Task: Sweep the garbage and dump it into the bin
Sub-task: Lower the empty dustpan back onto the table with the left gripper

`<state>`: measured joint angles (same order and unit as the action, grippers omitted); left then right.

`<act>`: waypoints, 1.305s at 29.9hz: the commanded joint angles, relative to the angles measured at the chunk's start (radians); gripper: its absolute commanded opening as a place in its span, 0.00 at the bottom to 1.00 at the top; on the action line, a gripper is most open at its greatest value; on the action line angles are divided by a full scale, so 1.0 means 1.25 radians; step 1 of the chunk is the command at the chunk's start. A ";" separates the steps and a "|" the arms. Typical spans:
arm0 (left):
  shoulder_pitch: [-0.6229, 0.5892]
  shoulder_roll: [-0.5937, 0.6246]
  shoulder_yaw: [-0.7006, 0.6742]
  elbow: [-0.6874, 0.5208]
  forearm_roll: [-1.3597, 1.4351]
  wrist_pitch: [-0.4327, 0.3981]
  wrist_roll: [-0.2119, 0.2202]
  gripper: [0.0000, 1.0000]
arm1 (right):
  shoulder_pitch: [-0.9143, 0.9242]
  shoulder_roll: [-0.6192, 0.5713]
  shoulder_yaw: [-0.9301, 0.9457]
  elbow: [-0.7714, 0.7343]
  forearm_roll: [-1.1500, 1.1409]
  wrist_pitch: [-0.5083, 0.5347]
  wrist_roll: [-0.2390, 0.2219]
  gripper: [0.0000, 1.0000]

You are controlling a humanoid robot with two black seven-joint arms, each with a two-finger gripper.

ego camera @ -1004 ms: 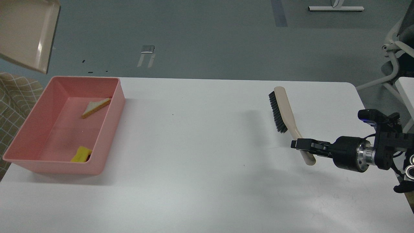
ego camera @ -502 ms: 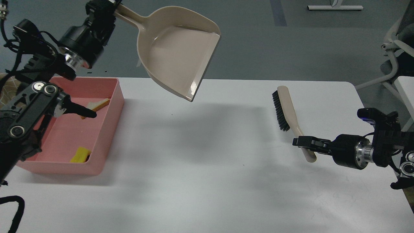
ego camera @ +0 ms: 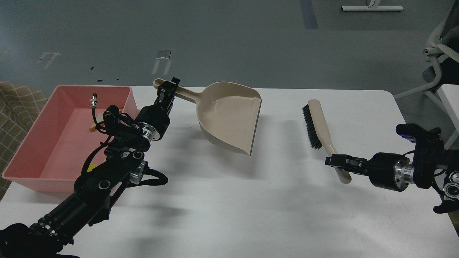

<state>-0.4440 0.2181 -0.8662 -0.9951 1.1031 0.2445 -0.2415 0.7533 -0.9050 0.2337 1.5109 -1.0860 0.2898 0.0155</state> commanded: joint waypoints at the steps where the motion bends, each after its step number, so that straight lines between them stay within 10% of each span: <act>1: 0.007 -0.003 0.040 0.022 0.001 0.050 -0.015 0.00 | -0.001 0.000 0.000 0.000 0.000 0.000 0.000 0.00; 14: 0.035 -0.003 0.093 0.024 0.000 0.128 -0.044 0.00 | -0.018 0.001 0.000 0.001 0.001 0.000 0.000 0.00; 18: 0.036 -0.004 0.094 0.024 0.000 0.128 -0.044 0.37 | -0.018 0.001 0.000 0.001 0.002 0.000 0.000 0.00; 20: 0.042 -0.005 0.093 0.024 -0.003 0.128 -0.044 0.73 | -0.018 0.001 0.000 0.001 0.001 0.000 0.000 0.00; 25: 0.051 -0.005 0.107 0.023 -0.003 0.114 -0.042 0.97 | -0.020 0.005 0.000 0.001 0.001 0.000 0.000 0.00; 39: 0.106 0.065 0.190 -0.058 0.000 0.054 -0.045 0.98 | -0.049 0.005 0.001 0.000 0.002 0.003 0.000 0.00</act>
<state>-0.3326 0.2580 -0.6286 -1.0194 1.1023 0.3418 -0.2960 0.7029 -0.8985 0.2337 1.5123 -1.0814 0.2930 0.0153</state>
